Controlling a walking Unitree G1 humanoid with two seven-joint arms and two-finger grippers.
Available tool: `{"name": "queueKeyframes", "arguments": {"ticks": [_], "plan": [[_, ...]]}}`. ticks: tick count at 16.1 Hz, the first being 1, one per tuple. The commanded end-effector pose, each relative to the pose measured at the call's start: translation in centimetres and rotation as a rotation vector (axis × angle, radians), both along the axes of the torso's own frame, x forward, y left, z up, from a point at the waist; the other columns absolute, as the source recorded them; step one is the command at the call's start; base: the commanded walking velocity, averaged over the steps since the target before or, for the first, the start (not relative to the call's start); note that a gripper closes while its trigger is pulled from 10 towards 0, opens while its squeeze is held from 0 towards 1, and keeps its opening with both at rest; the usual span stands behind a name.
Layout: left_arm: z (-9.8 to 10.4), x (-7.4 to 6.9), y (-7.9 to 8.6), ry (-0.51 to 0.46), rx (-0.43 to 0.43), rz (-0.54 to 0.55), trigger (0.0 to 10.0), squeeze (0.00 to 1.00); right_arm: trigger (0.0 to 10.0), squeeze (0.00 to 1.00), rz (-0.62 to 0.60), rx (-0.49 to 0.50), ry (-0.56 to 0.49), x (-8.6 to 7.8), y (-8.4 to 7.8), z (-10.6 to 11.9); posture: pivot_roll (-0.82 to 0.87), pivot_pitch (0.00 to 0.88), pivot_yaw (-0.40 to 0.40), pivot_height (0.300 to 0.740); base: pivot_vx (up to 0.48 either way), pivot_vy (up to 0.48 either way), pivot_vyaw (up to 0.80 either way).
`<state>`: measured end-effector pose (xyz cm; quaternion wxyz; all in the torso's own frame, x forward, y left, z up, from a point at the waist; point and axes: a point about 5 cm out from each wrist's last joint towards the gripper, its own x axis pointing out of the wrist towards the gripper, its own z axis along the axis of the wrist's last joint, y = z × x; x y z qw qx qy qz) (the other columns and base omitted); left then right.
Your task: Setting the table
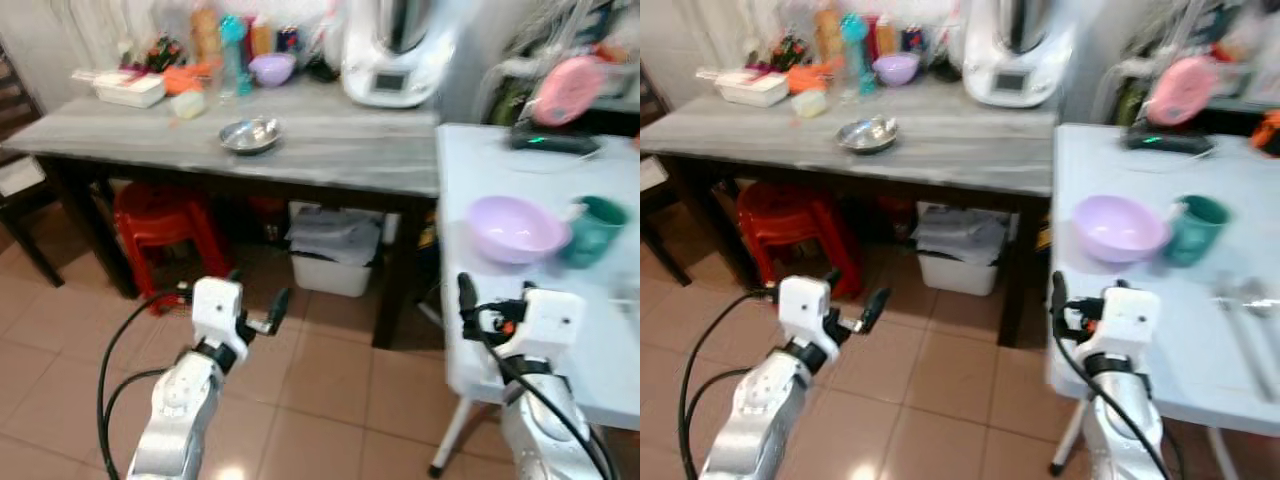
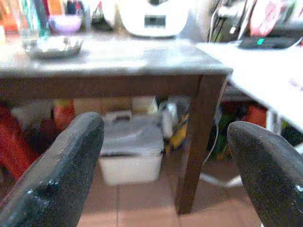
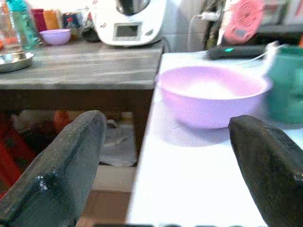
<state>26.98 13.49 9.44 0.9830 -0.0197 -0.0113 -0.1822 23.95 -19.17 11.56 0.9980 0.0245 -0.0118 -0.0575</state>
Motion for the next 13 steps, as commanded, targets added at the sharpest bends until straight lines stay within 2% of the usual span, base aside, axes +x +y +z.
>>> {"name": "queueKeyframes", "arguments": {"ticks": [1,10,13], "plan": [[-0.27,-0.12,0.90,0.013,0.020,0.025,10.0,0.00,10.0,0.00,0.019,0.017,0.000,0.22,0.68,-0.04,-0.01,0.000,0.022,0.740,0.000,-0.428,0.00],[-0.31,-0.04,0.60,0.014,0.015,0.018,10.0,0.00,10.0,0.00,0.003,0.008,-0.006,0.55,0.57,0.06,-0.02,0.000,0.023,0.740,0.000,-0.425,0.00],[-0.09,0.10,0.55,0.000,-0.015,0.004,10.0,0.00,10.0,0.00,0.017,-0.011,-0.017,0.66,0.73,0.24,-0.02,0.000,0.023,0.740,0.000,0.000,0.00]]}}
